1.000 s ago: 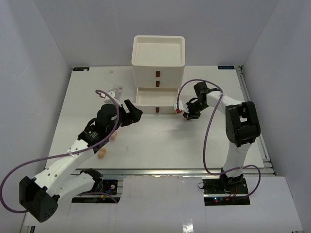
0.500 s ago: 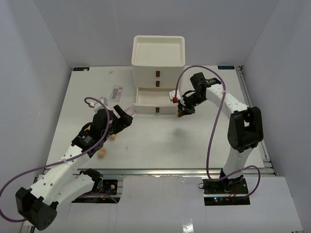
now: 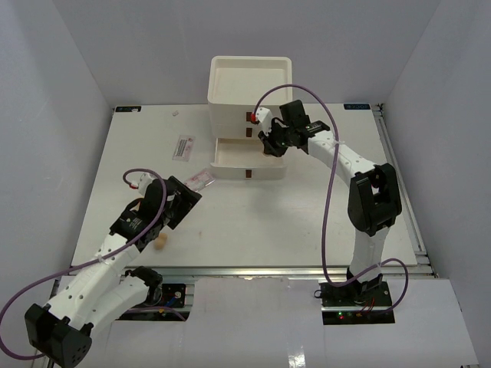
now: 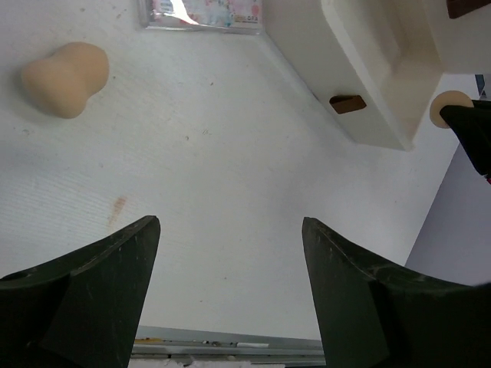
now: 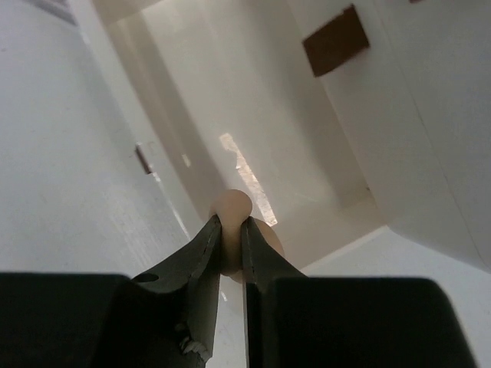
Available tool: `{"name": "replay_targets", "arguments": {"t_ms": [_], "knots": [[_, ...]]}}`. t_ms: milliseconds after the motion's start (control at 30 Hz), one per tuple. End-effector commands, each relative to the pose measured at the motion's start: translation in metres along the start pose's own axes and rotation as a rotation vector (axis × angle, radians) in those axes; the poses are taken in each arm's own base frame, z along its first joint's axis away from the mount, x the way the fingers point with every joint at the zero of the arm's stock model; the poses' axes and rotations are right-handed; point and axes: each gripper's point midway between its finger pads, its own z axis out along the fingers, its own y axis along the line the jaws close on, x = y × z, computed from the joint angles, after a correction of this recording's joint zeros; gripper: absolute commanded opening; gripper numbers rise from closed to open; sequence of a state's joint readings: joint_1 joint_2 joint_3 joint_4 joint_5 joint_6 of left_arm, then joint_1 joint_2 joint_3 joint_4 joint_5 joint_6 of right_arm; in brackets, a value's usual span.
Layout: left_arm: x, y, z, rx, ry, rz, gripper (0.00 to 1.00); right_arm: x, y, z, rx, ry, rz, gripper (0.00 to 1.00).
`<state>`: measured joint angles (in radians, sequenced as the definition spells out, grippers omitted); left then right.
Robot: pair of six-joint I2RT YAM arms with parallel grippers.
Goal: Organize the makeup
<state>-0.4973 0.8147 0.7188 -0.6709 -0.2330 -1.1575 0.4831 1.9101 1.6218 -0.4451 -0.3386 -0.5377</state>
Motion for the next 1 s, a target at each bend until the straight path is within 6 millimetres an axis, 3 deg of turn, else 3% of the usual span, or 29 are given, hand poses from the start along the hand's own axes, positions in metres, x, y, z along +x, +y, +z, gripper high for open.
{"name": "replay_targets", "arguments": {"t_ms": [0,233,400,633,833,967], "knots": [[0.002,0.028,-0.007,-0.122,-0.009,-0.139,0.85,-0.021,-0.045,0.001,0.213,-0.052,0.066,0.24],[0.005,0.052,-0.007,-0.294,-0.006,-0.160,0.84,-0.014,-0.045,0.014,0.196,-0.038,0.051,0.44],[0.006,0.060,-0.002,-0.393,-0.002,-0.149,0.83,-0.017,-0.033,0.008,0.150,-0.061,0.030,0.56],[0.001,0.056,0.008,-0.389,-0.020,-0.117,0.83,-0.026,-0.018,-0.006,0.096,-0.094,0.016,0.59],[-0.001,0.060,0.018,-0.420,-0.029,-0.080,0.82,-0.039,0.013,-0.033,-0.053,-0.150,-0.083,0.62],[-0.003,0.065,0.030,-0.444,-0.023,-0.055,0.79,-0.032,0.024,-0.050,-0.101,-0.160,-0.112,0.61]]}}
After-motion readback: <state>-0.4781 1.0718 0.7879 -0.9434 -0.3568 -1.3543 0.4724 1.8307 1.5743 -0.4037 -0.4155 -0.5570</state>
